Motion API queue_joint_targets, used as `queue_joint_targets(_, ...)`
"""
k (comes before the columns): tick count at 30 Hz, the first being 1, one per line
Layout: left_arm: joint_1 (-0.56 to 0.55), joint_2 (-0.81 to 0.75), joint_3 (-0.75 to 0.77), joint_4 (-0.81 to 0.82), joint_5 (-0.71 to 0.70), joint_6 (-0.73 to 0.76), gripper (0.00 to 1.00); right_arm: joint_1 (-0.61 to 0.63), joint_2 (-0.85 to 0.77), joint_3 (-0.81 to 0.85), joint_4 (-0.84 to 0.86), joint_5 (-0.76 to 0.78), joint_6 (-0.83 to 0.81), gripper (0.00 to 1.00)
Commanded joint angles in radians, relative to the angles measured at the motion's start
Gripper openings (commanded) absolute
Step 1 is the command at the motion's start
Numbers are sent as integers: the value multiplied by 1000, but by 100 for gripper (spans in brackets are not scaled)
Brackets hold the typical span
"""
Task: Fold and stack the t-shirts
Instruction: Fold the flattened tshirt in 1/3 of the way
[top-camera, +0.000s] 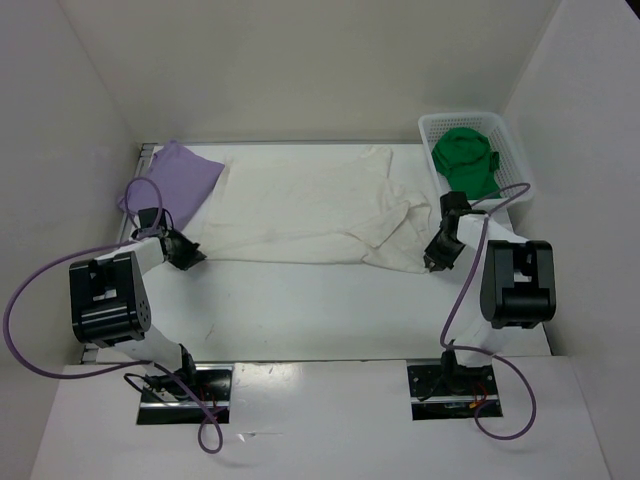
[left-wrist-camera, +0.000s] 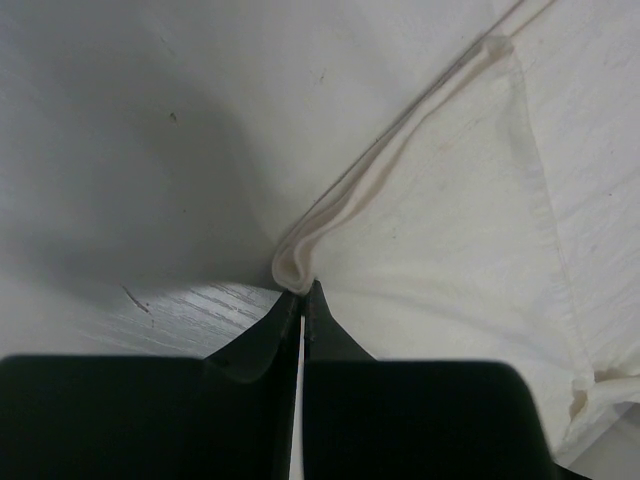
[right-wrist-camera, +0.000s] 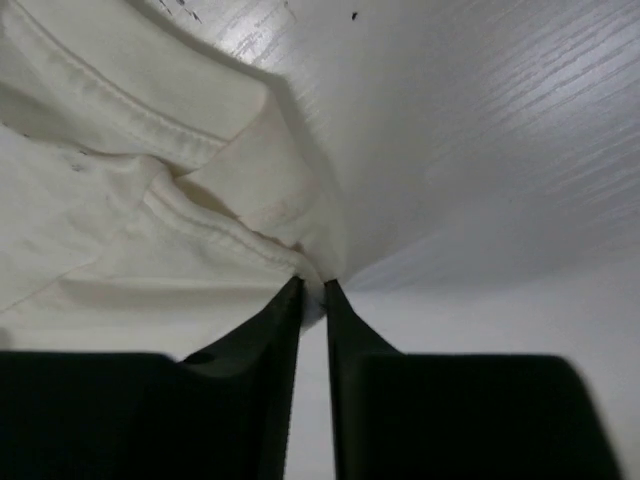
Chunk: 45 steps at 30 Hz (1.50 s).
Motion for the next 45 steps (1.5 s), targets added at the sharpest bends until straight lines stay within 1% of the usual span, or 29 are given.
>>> queue_joint_targets(1,6,-16,9,-11,31,25,0,-8,48,36,25,52,8,15)
queue_joint_targets(2,6,-25,9,-28,22,39,0,-17,48,36,13,66,8,6)
queue_joint_targets(3,6,-34,9,-42,12,39,0,-17,39,36,-5,84,8,3)
queue_joint_targets(6,6,-56,9,-102,-38,85,0,-51,-21,46,-44,159,8,0)
queue_joint_targets(7,6,-56,9,-114,-38,94,0,-62,-50,59,-68,159,-4,0)
queue_joint_targets(9,6,-88,-2,-135,-38,94,0,-103,-59,95,-105,194,-37,0)
queue_joint_targets(12,25,-131,-28,-172,-15,105,0,-123,-69,138,-174,204,-86,0)
queue_joint_targets(16,34,-223,-57,-247,-4,116,0,-123,-73,221,-295,141,-99,0)
queue_joint_targets(21,34,-310,-94,-309,68,45,0,-123,-96,231,-364,70,-108,0)
queue_joint_targets(23,43,-342,-112,-341,79,21,0,-123,-146,208,-380,70,-108,2)
queue_joint_targets(24,43,-355,-112,-370,79,21,1,-123,-162,208,-389,70,-108,5)
queue_joint_targets(26,43,-364,-91,-401,79,12,5,-123,-199,198,-398,70,-108,15)
queue_joint_targets(27,43,-364,-91,-424,79,11,12,-123,-199,198,-410,70,-108,20)
queue_joint_targets(28,43,-364,-91,-424,79,2,17,-123,-214,198,-410,70,-108,30)
queue_joint_targets(29,43,-373,-91,-424,79,2,27,-123,-226,208,-419,70,-108,35)
queue_joint_targets(30,43,-373,-91,-424,91,-8,40,-123,-227,208,-420,70,-108,42)
queue_joint_targets(31,43,-398,-100,-424,91,-8,66,-123,-239,217,-420,58,-108,48)
queue_joint_targets(32,43,-407,-100,-433,91,-18,76,-123,-239,217,-420,49,-108,52)
queue_joint_targets(34,43,-407,-65,-433,81,-4,94,-123,-239,246,-429,-3,-129,52)
queue_joint_targets(35,43,-407,-40,-433,70,10,100,-123,-249,246,-429,-29,-130,52)
queue_joint_targets(36,43,-407,-13,-433,70,36,100,-114,-250,257,-398,-60,-140,52)
queue_joint_targets(37,43,-392,33,-422,59,45,100,-105,-250,248,-377,-127,-140,46)
queue_joint_targets(38,34,-381,47,-390,74,54,100,-71,-250,232,-345,-172,-140,31)
queue_joint_targets(39,13,-366,47,-352,102,67,90,-48,-231,185,-267,-225,-140,23)
queue_joint_targets(40,-4,-354,47,-312,134,76,72,-19,-210,168,-233,-311,-118,13)
queue_joint_targets(41,-24,-341,47,-262,172,67,53,53,-187,153,-196,-347,-104,0)
queue_joint_targets(42,-81,-330,47,-237,173,53,27,88,-146,127,-111,-370,-87,0)
queue_joint_targets(44,-161,-306,47,-199,138,30,15,153,-119,117,-32,-394,-21,0)
queue_joint_targets(45,-237,-280,61,-198,119,30,9,195,-110,90,49,-404,-2,5)
